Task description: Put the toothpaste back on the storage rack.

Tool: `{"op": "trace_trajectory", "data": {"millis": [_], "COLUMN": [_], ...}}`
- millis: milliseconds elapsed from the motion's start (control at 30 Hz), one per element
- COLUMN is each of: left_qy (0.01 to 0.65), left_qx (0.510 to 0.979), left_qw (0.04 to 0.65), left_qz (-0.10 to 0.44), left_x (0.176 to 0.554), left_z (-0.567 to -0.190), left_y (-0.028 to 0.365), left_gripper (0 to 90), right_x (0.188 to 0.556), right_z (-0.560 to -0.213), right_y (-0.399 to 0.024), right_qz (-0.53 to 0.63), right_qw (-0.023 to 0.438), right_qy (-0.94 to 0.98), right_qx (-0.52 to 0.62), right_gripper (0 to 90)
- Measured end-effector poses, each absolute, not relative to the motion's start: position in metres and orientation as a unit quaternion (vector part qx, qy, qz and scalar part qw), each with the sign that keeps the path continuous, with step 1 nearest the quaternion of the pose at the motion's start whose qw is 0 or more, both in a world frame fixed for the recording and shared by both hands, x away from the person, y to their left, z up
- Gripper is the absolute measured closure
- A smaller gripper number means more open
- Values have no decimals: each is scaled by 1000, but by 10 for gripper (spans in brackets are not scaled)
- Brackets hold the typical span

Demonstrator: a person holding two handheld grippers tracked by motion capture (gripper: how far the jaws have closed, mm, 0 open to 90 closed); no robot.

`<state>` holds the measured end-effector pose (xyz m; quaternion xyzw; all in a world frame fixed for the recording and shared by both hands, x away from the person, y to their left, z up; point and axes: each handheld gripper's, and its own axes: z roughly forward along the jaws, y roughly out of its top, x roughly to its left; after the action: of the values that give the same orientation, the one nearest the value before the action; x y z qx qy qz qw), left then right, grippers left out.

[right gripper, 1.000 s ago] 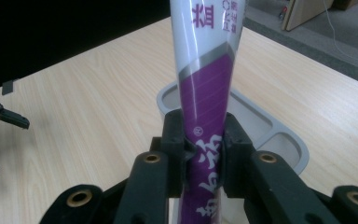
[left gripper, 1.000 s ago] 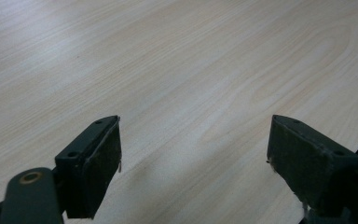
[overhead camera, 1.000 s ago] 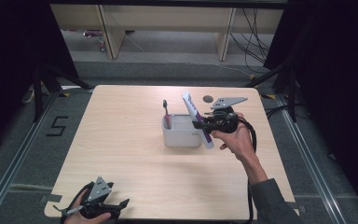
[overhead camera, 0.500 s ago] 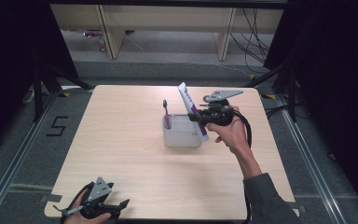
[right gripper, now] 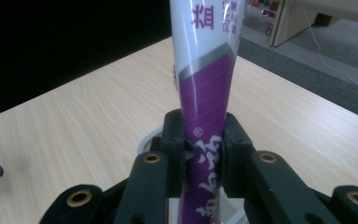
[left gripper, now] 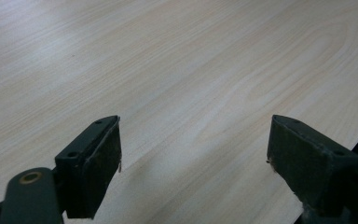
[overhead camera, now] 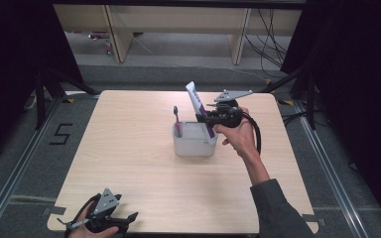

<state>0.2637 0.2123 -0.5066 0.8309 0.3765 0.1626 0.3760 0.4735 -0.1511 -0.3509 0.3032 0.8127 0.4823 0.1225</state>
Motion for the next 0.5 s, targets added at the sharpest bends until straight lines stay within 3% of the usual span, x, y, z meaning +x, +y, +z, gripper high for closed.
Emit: {"op": "trace_trajectory", "data": {"millis": [500], "left_qy": [376], "left_qx": [833], "left_qw": [371], "left_qz": [161], "left_x": [263], "left_z": [-506], "left_y": [212], "left_gripper": [173], "right_x": [489], "right_z": [-352], "right_y": [-141], "right_qz": [499], "right_qw": [130], "right_qy": [799], "right_qx": [309], "right_gripper": [755]}}
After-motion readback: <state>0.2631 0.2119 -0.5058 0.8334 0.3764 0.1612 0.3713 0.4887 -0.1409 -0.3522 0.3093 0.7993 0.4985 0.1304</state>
